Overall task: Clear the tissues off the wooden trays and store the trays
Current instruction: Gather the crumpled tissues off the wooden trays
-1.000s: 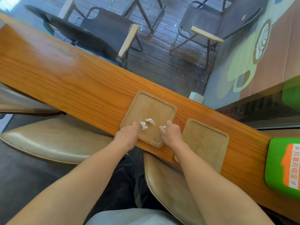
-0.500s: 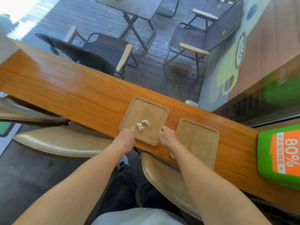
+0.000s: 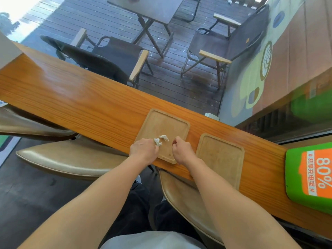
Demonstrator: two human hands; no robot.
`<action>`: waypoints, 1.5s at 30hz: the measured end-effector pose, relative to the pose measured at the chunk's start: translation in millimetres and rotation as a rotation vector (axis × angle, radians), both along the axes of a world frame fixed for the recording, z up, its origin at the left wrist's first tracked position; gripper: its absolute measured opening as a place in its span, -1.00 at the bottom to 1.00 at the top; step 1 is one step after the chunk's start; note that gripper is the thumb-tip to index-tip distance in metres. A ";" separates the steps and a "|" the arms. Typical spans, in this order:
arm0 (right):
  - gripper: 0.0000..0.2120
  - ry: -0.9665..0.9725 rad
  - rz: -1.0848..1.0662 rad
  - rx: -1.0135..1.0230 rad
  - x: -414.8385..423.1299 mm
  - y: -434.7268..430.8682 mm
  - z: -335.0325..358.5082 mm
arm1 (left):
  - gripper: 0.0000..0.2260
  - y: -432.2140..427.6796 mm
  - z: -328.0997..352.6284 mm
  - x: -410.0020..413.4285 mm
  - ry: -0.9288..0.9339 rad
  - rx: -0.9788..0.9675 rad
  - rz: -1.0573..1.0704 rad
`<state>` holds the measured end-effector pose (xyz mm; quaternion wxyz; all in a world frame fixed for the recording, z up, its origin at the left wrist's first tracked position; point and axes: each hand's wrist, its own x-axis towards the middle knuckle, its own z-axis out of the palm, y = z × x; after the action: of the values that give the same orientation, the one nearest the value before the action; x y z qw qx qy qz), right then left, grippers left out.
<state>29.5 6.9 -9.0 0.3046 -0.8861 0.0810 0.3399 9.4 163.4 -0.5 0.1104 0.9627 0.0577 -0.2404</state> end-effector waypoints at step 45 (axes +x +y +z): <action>-0.72 -0.177 -0.052 -0.209 -47.6 -82.8 70.9 | -0.66 -78.1 77.3 -16.4 -0.066 -0.016 -0.381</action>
<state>-18.1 -75.9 62.0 0.2253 -0.9371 0.1116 0.2422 -7.0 85.3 76.9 0.0721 0.9626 -0.1311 -0.2259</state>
